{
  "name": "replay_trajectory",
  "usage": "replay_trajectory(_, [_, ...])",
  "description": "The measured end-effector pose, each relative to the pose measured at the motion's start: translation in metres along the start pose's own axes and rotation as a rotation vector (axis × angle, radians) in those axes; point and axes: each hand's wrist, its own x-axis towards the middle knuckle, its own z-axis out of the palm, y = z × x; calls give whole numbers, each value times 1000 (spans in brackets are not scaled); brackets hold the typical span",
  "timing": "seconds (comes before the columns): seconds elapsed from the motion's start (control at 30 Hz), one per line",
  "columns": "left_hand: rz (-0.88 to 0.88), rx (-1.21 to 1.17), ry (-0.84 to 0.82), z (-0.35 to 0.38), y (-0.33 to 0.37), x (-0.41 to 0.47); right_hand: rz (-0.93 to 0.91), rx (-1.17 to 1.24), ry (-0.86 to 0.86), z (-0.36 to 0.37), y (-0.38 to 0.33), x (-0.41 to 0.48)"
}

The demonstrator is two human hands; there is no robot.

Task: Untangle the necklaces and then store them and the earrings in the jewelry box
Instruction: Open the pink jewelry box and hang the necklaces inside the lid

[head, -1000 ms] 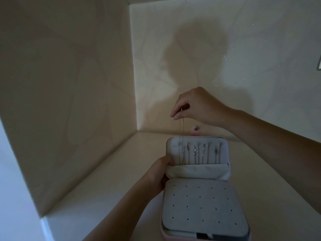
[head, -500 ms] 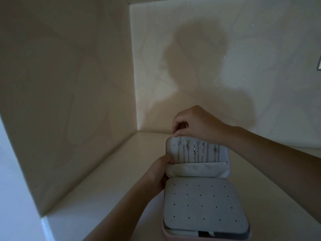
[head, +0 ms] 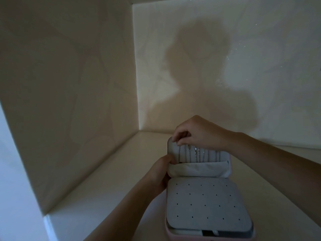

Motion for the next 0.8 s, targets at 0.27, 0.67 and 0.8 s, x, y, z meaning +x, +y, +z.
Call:
replay_trajectory(0.27, [-11,-15,21,2,1,-1,-50,-154,-8,4,0,-1])
replay_trajectory(0.67, [-30,-1,34,8,3,-6,66,273,150,4,-3,-4])
replay_trajectory(0.8, [-27,-6,47,10,3,-8,125,409,106,2,1,-12])
